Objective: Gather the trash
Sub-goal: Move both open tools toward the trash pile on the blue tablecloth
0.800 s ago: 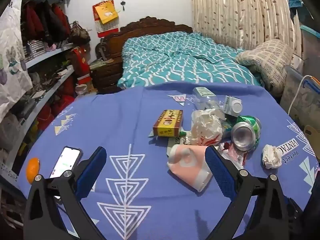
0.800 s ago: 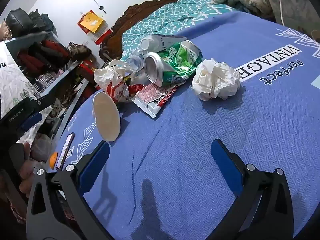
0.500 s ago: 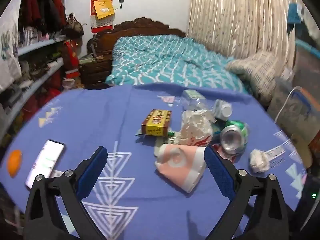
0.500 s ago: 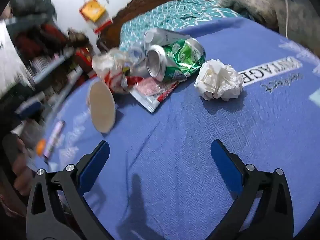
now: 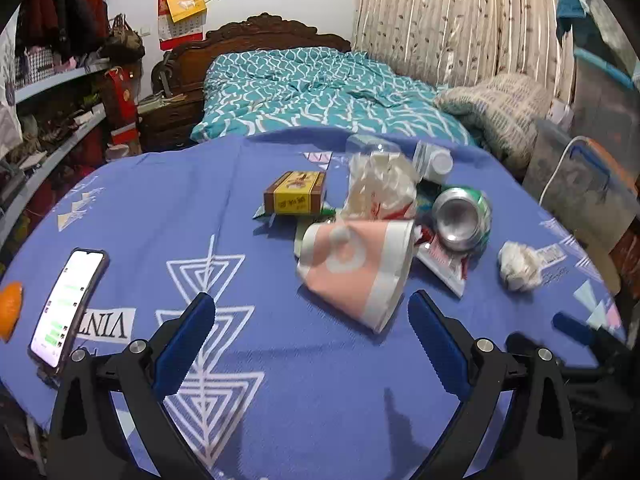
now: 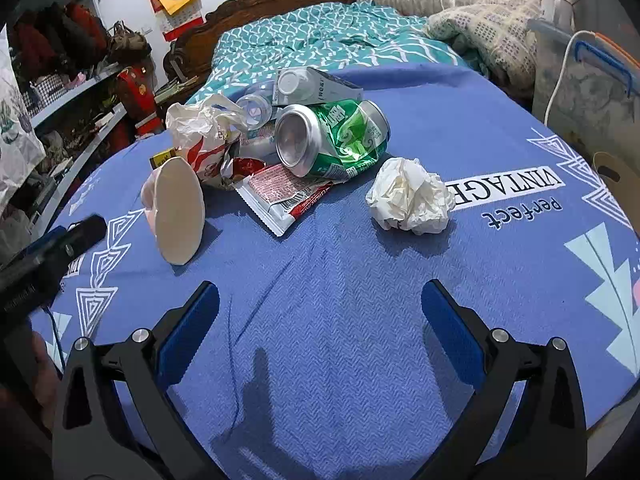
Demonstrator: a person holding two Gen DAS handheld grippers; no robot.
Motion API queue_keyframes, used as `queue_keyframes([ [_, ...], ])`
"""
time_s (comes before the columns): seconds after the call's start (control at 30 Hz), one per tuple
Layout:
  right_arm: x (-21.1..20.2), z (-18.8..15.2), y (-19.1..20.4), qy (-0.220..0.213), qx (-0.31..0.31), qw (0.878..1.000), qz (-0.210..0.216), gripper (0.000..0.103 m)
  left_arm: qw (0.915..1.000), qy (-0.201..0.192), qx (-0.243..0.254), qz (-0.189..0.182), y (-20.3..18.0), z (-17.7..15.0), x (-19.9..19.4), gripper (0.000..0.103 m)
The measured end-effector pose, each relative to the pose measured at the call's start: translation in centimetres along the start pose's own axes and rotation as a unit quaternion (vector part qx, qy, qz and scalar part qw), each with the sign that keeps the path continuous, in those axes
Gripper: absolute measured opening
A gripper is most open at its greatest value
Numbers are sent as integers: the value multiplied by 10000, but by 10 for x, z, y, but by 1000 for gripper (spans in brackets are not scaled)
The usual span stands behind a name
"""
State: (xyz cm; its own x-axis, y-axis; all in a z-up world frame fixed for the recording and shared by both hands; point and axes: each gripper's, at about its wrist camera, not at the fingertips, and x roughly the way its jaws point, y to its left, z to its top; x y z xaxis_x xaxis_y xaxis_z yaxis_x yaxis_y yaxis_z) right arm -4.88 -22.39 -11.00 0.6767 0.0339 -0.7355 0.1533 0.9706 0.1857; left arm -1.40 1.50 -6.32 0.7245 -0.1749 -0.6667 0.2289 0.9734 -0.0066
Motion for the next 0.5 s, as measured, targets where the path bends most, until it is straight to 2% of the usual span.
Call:
queue_keyframes([
  [0.1,-4,-3,2,-36,-3,10000,-11,100,9996,211,-105,121,5,-6,9,94],
  [0.3,-2,-2,0,-31,2,10000,-20,100,9960,609,-626,187,24,-14,19,94],
  [0.4,-2,-2,-1,-48,18,10000,-27,97,9959,627,-528,386,19,-17,20,94],
  [0.5,2,-2,-3,15,24,10000,-33,88,9963,674,-322,434,11,-19,23,94],
])
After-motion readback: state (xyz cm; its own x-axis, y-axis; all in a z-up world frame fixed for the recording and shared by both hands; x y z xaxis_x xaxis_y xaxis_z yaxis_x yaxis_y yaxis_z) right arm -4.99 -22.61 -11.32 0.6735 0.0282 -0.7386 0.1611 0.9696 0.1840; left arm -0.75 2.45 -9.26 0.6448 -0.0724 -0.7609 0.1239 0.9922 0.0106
